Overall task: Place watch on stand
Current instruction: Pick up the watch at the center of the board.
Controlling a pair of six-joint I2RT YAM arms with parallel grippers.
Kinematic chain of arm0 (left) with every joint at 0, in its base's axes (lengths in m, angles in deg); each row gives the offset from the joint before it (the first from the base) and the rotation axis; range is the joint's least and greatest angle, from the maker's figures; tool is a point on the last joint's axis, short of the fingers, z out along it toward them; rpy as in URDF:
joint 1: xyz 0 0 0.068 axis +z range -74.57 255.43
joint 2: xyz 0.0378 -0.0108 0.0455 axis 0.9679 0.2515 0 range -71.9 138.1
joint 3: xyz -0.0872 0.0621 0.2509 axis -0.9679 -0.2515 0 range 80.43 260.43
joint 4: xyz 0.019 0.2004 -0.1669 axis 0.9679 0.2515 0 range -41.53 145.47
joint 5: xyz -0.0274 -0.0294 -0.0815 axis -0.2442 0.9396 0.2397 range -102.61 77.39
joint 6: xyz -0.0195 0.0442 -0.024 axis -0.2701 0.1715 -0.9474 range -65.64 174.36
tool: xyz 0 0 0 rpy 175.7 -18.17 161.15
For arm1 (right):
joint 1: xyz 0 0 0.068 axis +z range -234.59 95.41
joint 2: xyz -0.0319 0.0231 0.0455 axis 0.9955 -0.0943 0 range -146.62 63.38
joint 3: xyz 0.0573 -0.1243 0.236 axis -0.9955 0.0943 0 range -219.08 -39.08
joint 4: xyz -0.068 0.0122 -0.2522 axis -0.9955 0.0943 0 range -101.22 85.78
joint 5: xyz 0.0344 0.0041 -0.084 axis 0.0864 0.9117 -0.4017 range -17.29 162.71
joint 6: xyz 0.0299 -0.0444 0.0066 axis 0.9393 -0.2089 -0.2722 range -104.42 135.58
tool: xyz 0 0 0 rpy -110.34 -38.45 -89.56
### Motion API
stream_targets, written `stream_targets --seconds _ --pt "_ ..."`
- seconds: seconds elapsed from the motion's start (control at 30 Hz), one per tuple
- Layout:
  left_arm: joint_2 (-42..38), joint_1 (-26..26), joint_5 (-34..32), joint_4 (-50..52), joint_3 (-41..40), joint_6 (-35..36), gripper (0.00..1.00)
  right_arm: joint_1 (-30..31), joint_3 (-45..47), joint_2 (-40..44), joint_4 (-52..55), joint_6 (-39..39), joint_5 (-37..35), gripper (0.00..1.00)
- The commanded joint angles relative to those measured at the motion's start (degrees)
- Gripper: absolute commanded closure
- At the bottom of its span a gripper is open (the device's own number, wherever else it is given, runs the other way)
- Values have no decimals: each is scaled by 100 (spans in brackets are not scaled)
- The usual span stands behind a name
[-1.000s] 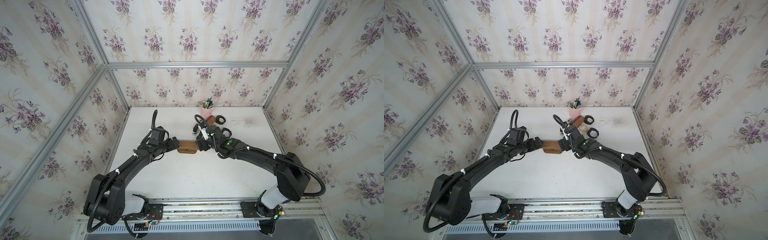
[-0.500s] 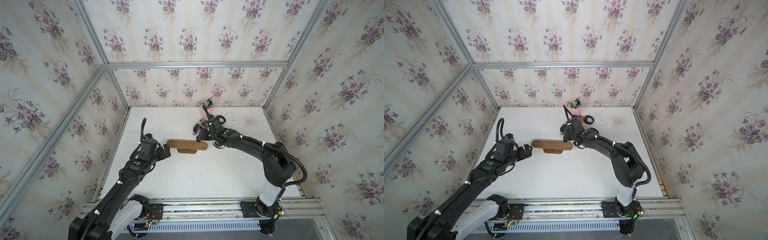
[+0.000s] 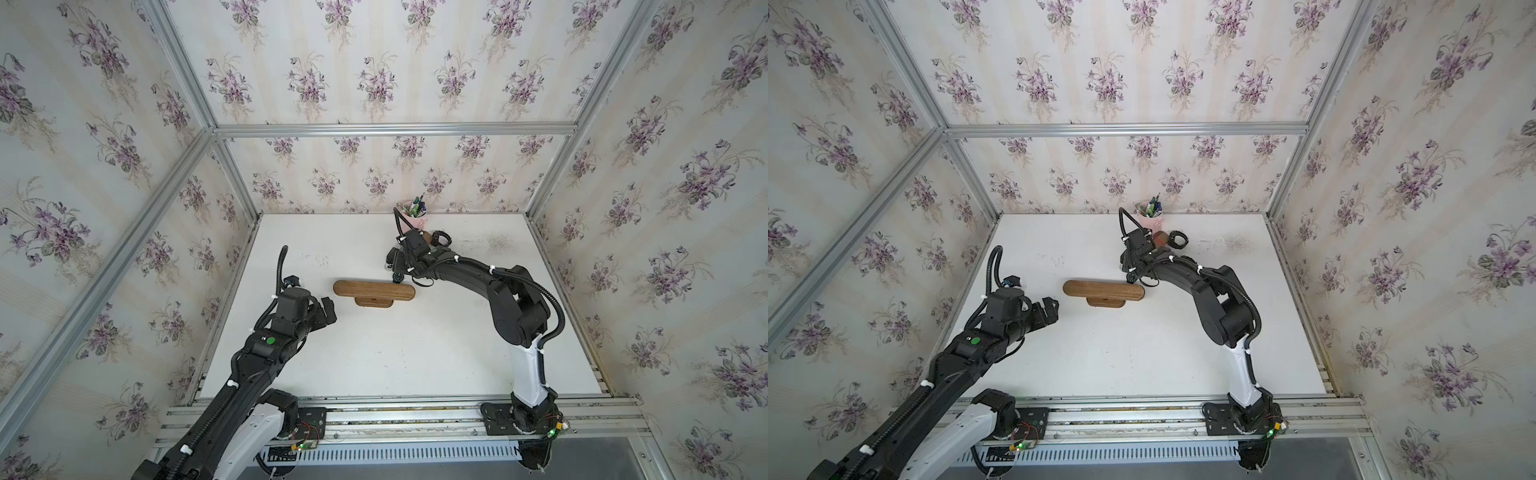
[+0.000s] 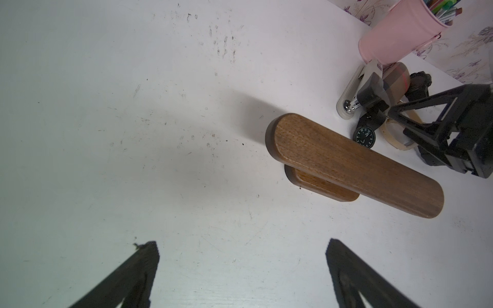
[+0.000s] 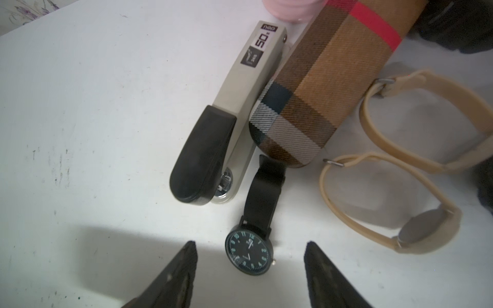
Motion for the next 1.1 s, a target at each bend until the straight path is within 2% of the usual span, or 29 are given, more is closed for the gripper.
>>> stream_targets --seconds 0.0,0.33,0.53,0.63,0.9,1.07 --pt "-26 3 -39 -18 -50 9 0 -66 -163 -214 183 236 -111 36" --pt "-41 3 -21 -1 -65 -9 0 -100 -481 -642 279 185 27 46" --pt "-55 3 -57 38 -50 8 0 -110 -906 -980 534 49 70 55" --pt "-88 3 -85 91 -26 22 0 -129 -1105 -1095 715 -16 38 63" --pt "-119 3 -40 140 7 46 0 -136 -788 -534 493 -232 -320 81" --pt "-63 1 55 74 31 35 0 -138 -542 -166 366 -382 -421 82"
